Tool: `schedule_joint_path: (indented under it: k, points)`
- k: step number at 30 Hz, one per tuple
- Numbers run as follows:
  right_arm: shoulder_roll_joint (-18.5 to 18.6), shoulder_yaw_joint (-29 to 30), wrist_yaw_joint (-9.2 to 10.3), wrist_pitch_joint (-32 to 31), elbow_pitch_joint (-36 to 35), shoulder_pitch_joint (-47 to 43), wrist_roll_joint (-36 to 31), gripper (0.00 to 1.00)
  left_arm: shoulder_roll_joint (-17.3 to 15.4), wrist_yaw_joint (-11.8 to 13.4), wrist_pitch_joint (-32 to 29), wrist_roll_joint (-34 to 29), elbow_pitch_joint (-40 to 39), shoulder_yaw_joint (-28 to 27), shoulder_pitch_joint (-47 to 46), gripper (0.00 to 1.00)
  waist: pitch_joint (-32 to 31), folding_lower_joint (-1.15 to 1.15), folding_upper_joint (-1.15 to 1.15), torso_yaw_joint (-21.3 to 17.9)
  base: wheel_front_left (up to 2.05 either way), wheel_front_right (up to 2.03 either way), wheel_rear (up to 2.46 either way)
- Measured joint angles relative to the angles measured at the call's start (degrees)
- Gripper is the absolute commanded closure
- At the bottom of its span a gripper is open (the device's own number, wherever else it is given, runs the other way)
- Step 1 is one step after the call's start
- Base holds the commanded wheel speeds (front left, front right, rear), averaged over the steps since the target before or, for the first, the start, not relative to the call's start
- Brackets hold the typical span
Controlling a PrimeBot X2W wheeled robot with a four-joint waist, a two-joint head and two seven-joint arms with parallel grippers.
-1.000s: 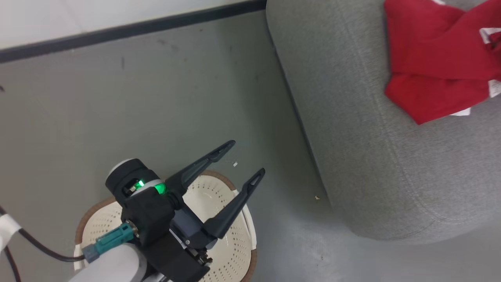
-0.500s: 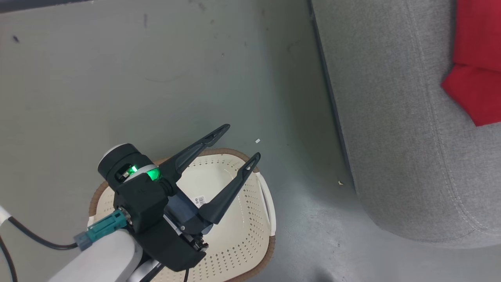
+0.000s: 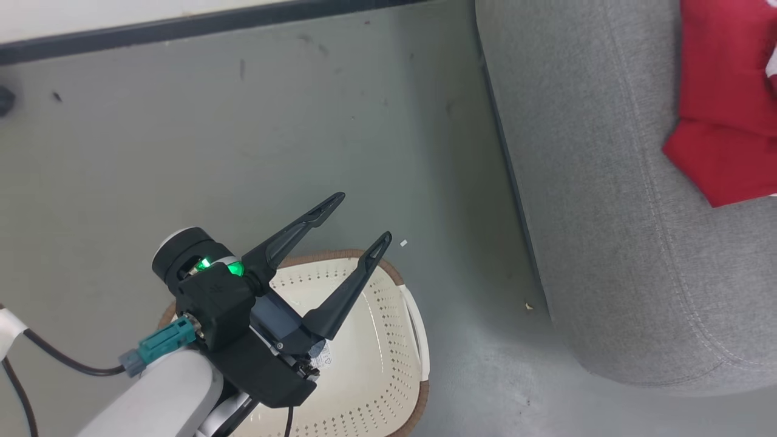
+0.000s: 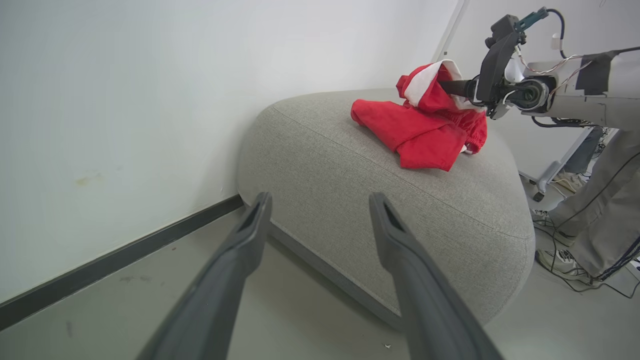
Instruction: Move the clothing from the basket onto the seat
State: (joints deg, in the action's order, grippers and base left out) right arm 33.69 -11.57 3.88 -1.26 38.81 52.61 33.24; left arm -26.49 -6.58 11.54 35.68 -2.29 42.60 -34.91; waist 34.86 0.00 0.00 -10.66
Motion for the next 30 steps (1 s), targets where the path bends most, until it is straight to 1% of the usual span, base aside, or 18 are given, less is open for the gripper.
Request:
schedule_joint_path:
  k: [6, 9, 11, 15, 17, 20, 23, 26, 28, 30]
  points:
    - [-0.62, -1.91, -2.41, -2.72, 2.53, 0.75, 0.01, 0.00, 0.53, -0.02, 0.76, 0.55, 2.31, -0.12, 0.59, 0.00, -3.06, 0.00, 0.00, -0.45, 0.00, 0.00, 0.00]
    - [-1.52, -3.03, -4.72, -4.65, 3.55, 0.73, 0.66, 0.00, 0.56, -0.03, 1.18, 1.08, 3.71, -0.42, 1.85, 0.00, -4.85, 0.00, -0.01, -0.78, 0.00, 0.00, 0.00]
    - [-2.13, -3.67, -5.91, -5.78, 4.15, 0.52, 1.14, 0.00, 0.59, -0.03, 1.23, 1.23, 4.68, -0.66, 2.68, 0.00, -6.13, 0.00, -0.01, -1.04, 0.00, 0.00, 0.00]
    - [-1.44, -4.10, -7.38, -7.55, 5.30, -1.74, 1.20, 0.00, 1.83, -0.03, 1.76, 2.57, 5.94, -0.44, 3.81, 0.00, -8.89, 0.00, -0.01, -1.48, 0.00, 0.00, 0.00]
    - [-0.35, -4.45, -7.89, -8.33, 5.32, -4.29, 1.20, 0.00, 2.92, -0.01, 1.78, 2.90, 7.11, -0.43, 4.62, 0.00, -11.09, 0.00, -0.01, -1.65, 0.00, 0.00, 0.00]
    - [-0.05, -4.91, -8.27, -8.25, 3.64, -6.81, 1.20, 0.00, 3.24, 0.03, 2.16, 3.21, 8.18, -0.65, 5.95, 0.00, -13.35, -0.01, -0.01, -1.69, 0.00, 0.00, 0.00]
    - [0.21, -4.86, -8.95, -7.23, 0.38, -8.06, 1.49, 0.00, 3.37, 0.65, 2.30, 3.60, 9.51, -1.26, 7.84, 0.00, -16.36, -0.01, -0.01, -1.62, 0.00, 0.00, 0.00]
    - [0.25, -4.58, -9.02, -5.60, -3.64, -9.93, 2.47, 0.00, 4.08, 1.32, 2.42, 4.03, 10.11, -1.79, 8.80, 0.00, -18.52, -0.01, -0.02, -1.45, 0.00, 0.00, 0.00]
    - [0.43, -4.36, -9.43, -4.85, -5.26, -11.37, 2.68, 0.00, 4.70, 1.77, 2.45, 4.10, 10.24, -2.24, 9.46, 0.00, -19.84, -0.01, -0.01, -1.22, 0.00, 0.00, 0.00]
    - [1.08, -5.01, -9.43, -4.11, -6.94, -12.57, 1.91, 0.00, 4.92, 2.15, 2.45, 4.21, 10.56, -2.87, 10.23, 0.00, -21.06, -0.01, -0.01, -0.84, 0.00, 0.00, 0.00]
